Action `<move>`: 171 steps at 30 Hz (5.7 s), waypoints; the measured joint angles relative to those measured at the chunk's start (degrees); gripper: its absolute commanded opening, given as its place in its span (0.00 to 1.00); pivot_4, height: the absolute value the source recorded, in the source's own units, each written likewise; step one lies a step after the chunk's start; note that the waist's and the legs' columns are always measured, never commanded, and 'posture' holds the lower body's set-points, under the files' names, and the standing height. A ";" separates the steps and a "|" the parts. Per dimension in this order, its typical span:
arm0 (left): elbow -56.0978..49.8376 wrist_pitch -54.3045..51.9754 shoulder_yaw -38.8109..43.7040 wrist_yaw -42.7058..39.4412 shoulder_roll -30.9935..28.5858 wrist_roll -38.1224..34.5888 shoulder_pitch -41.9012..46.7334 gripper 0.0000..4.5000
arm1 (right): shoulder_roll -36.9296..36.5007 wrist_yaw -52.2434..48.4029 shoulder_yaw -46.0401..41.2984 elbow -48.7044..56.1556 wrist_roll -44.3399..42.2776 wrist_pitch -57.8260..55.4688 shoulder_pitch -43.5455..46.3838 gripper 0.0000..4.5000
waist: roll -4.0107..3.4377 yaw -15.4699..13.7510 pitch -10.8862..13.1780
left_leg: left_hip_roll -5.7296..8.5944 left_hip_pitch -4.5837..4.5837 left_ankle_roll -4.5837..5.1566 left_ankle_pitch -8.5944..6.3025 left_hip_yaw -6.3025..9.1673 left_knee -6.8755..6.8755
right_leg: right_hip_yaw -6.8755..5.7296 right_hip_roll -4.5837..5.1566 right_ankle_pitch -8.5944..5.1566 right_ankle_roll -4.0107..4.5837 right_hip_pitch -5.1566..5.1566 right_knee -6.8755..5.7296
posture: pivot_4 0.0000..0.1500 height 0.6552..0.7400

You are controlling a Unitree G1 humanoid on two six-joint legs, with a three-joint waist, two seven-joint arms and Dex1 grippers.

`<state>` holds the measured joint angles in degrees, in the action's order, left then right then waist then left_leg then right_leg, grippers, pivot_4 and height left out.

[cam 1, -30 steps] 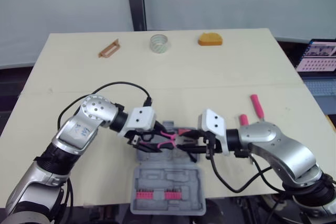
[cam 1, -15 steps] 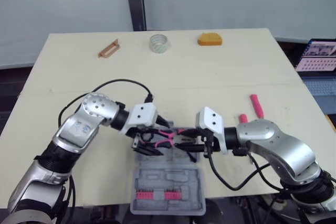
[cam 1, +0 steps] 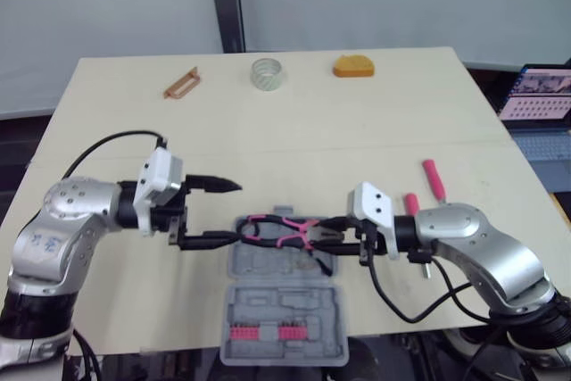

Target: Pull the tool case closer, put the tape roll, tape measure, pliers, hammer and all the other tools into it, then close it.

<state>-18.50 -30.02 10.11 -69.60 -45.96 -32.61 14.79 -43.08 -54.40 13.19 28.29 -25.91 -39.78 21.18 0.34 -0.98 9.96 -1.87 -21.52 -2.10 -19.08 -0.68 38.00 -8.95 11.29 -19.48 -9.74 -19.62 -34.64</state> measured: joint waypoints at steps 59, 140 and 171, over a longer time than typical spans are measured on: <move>10.37 33.17 9.09 -9.98 -1.76 3.77 -25.29 0.99 | 12.40 -4.79 14.14 -17.53 19.44 9.32 4.22 0.22 | -0.04 0.55 0.01 | -0.03 0.05 -0.01 -0.01 -0.08 -0.06 | -0.02 0.00 0.00 0.00 -0.05 -0.03 | 1.00 1.00; 12.28 33.65 5.50 -8.59 -1.74 5.10 -23.16 1.00 | 21.25 -3.28 14.95 -34.48 23.75 25.10 4.66 0.01 | -0.09 1.22 -0.39 | -0.05 0.45 -0.04 -0.02 -0.12 -0.25 | -0.01 0.00 0.00 0.00 0.13 -0.14 | 1.00 1.00; 7.93 28.25 4.81 -5.51 -2.21 4.90 -22.22 1.00 | 21.90 -0.97 13.00 -32.44 23.71 24.63 2.26 0.01 | -0.26 1.09 -1.27 | -0.05 0.43 -0.05 -0.03 -0.12 -0.33 | -0.01 0.00 -0.01 0.01 0.16 0.00 | 1.00 1.00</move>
<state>-10.57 -1.77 14.92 -75.11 -48.17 -27.70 -7.43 -21.18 -55.37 26.19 -4.15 -2.20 -15.15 23.44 0.09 0.11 8.69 -1.92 -21.09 -2.14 -19.10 -0.80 37.67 -8.96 11.29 -19.49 -9.73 -19.46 -34.64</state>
